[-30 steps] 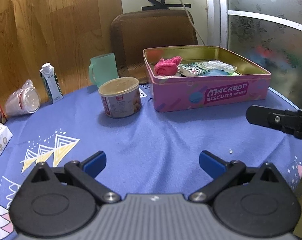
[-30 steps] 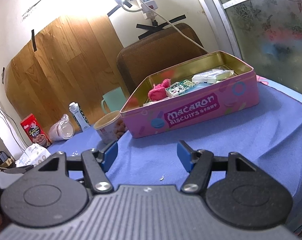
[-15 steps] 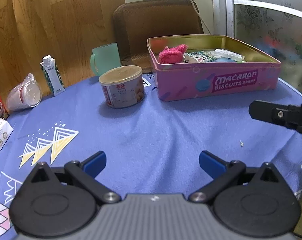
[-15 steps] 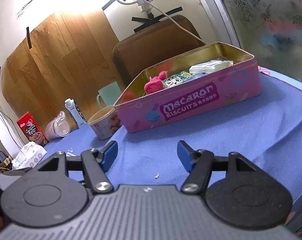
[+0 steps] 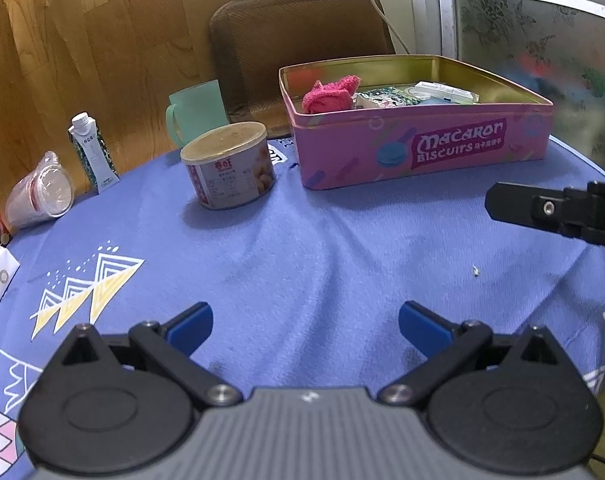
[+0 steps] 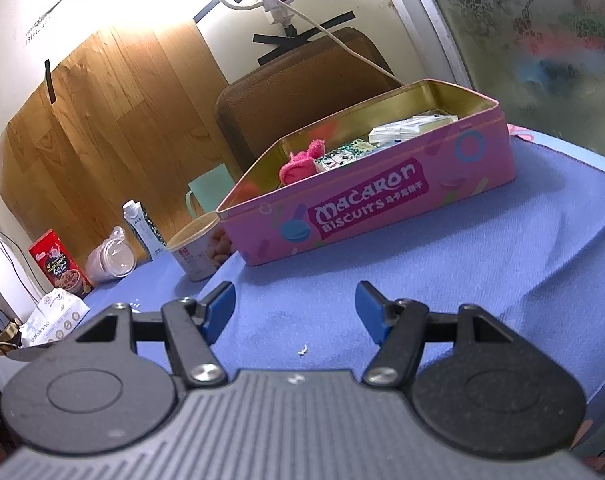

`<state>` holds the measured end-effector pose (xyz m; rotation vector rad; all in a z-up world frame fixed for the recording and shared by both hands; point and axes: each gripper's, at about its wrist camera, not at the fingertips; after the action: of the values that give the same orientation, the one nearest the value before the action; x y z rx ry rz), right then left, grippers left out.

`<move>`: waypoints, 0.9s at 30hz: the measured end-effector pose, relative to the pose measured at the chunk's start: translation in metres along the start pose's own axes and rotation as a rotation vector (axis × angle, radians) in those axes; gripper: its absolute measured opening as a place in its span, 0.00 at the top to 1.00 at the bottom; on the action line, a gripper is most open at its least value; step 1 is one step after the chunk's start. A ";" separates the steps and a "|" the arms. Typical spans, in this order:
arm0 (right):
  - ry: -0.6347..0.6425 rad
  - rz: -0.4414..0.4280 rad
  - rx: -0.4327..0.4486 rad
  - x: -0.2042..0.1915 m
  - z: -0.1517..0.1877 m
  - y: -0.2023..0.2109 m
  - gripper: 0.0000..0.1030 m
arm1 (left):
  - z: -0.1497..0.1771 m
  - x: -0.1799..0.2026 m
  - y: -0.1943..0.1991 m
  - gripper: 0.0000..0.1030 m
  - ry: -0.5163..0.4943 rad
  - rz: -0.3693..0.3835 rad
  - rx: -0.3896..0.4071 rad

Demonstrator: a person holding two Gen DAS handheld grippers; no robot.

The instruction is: Organize soft objects

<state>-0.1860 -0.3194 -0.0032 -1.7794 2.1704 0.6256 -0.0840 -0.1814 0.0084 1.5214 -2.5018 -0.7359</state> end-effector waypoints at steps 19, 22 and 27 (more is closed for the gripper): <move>-0.014 0.013 0.002 0.003 0.003 -0.002 0.33 | 0.004 0.008 -0.002 0.00 -0.035 0.012 -0.017; -0.014 0.012 0.002 0.003 0.003 -0.002 0.33 | 0.004 0.008 -0.002 0.00 -0.035 0.013 -0.017; -0.016 0.014 0.003 0.004 0.003 -0.002 0.33 | 0.004 0.008 -0.002 0.00 -0.038 0.015 -0.016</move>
<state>-0.1852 -0.3217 -0.0079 -1.7533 2.1738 0.6373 -0.0875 -0.1877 0.0023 1.4959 -2.5249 -0.7880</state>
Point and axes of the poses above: each gripper's, at about its wrist camera, not at the fingertips, and y roughly against the way its jaws point, x to its right, z to its underside, and after that the axes turned 14 degrees about x, right-handed
